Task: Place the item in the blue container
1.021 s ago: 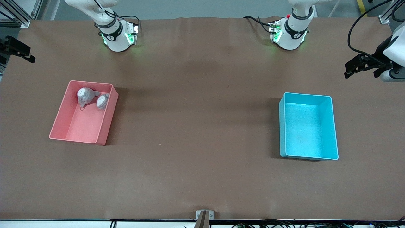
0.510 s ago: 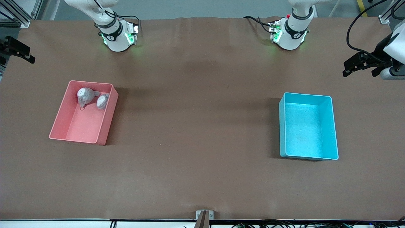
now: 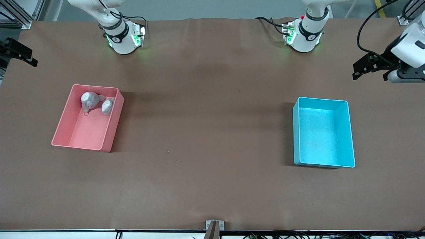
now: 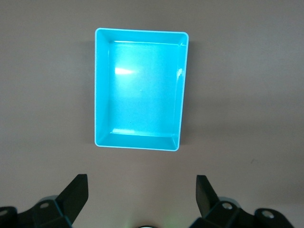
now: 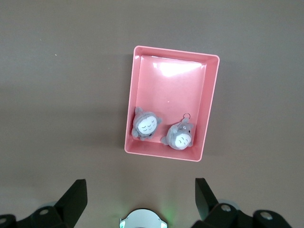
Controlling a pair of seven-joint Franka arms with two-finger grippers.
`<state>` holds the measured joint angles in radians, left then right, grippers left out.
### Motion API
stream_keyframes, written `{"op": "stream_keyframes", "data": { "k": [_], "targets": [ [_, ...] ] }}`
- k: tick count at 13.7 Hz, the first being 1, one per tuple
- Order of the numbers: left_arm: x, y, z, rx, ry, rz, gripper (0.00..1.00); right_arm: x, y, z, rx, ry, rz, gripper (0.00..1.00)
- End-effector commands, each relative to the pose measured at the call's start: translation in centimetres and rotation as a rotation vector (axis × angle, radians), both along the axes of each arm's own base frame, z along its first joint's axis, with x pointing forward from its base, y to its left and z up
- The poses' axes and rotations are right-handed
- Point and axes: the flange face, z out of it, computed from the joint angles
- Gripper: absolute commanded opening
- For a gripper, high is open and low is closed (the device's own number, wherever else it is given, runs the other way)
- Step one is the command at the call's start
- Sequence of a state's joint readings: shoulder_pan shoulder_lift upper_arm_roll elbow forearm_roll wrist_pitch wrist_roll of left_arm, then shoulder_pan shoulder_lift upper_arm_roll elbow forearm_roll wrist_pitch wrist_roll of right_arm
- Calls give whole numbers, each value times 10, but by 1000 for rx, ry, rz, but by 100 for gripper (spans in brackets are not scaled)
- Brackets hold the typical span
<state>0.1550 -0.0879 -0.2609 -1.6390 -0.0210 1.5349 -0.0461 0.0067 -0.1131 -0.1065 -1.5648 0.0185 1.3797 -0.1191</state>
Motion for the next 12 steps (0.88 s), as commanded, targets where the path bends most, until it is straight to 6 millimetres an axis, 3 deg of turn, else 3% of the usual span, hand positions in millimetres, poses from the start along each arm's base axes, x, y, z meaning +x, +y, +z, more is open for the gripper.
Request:
{"op": "stream_keyframes", "data": {
  "k": [1,12],
  "targets": [
    [-4,-7,2,-4,-7,14,100,-5,-3,2,15,-8,-8,100],
    [-2,-2,5,0,-13,24,100,-5,-4,1,6,-7,-8,100]
  ]
}}
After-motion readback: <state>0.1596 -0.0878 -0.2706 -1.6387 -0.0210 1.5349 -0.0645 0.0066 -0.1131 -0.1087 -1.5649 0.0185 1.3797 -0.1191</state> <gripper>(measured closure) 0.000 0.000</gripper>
